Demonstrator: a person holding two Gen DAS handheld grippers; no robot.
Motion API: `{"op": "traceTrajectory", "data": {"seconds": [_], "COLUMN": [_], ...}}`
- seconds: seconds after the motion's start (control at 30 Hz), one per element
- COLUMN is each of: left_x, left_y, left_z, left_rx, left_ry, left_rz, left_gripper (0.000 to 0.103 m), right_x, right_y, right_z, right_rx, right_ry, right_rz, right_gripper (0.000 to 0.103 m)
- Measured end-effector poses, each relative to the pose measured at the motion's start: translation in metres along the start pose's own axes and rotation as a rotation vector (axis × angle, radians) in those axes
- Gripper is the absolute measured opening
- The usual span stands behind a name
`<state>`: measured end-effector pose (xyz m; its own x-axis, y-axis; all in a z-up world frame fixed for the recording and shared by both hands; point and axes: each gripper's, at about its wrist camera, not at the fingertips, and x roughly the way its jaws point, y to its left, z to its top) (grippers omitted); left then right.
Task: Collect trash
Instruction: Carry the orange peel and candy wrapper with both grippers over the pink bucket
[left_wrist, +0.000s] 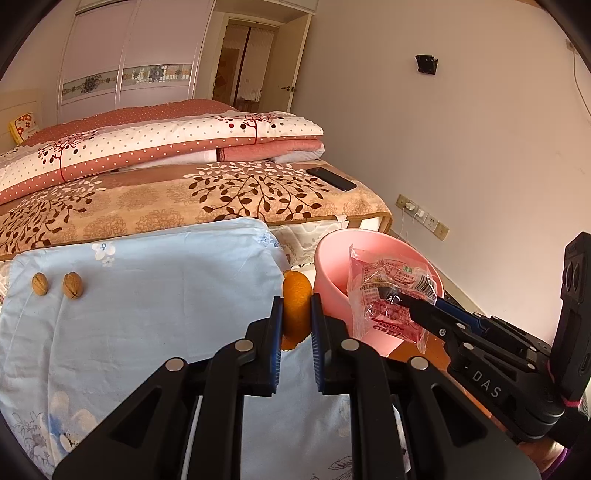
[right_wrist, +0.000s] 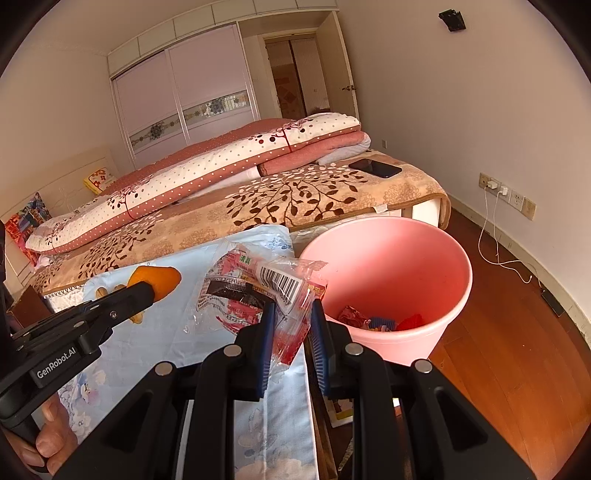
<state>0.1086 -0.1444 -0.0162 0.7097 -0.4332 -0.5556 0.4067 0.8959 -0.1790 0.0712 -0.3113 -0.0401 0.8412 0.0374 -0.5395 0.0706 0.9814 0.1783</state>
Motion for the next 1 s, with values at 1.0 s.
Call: {"op": "traceTrajectory", "data": {"seconds": [1.0], "left_x": [0.061], "left_y": [-0.055], "left_z": [0.010], "left_rx": [0.067], "left_ry": [0.052], "left_rz": [0.038], "left_gripper": [0.014], "right_x": [0.007], "right_y": [-0.065], "right_z": [0.004], "right_rx": [0.100], "right_ry": [-0.007], "right_rz": [-0.091], "right_gripper": [0.019]}}
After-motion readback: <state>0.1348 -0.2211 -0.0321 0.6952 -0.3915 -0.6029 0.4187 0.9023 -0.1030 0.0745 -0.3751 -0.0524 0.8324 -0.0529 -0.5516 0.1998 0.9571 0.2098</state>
